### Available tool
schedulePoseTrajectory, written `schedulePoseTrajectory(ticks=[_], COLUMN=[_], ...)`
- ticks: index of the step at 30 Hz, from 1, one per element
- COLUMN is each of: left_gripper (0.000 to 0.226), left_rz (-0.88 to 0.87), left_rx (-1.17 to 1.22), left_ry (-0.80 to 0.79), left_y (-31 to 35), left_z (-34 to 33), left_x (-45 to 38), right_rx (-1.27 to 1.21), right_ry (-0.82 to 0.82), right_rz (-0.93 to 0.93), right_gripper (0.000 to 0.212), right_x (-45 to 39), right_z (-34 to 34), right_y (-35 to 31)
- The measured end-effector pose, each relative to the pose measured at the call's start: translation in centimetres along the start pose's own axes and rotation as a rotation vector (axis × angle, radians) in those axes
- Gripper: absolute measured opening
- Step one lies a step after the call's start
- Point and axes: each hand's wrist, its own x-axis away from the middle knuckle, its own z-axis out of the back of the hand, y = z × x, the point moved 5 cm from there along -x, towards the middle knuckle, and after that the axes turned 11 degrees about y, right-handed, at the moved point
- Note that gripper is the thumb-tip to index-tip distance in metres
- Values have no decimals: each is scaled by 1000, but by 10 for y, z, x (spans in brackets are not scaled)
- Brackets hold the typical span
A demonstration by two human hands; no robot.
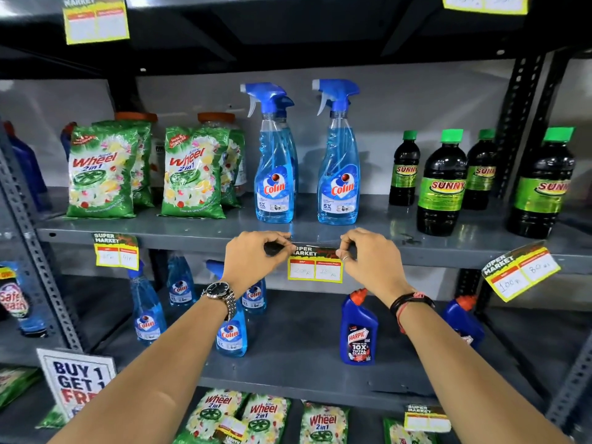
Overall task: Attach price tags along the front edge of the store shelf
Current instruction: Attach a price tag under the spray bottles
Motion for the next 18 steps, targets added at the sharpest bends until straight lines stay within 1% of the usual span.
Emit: schedulePoseTrajectory(ticks=[3, 7, 10, 12, 15, 16, 18], left_gripper=[19, 19, 25, 28, 40, 44, 47], left_rz=[-3, 56, 104, 112, 118, 122, 119], left_rx=[-18, -13, 8, 7, -19, -26, -24], left_ry=[19, 8, 18, 35, 53, 55, 56], left_y=[2, -1, -3, -2, 0, 0, 1], left_z=[1, 0, 0, 1, -2, -3, -5], left_x=[-2, -5, -6, -6, -4, -3, -3], right_rx=[29, 92, 144, 165, 193, 204, 202], right_ry=[5, 31, 50, 36, 33, 41, 58], right_rz=[-13, -6, 5, 11, -22, -40, -64], right_gripper=[14, 6, 4, 13, 38, 43, 44], right_x=[-2, -3, -4, -5, -8, -8, -9], right_z=[0, -3, -4, -5, -9, -10, -11], right_y=[-3, -8, -11, -13, -18, -19, -20])
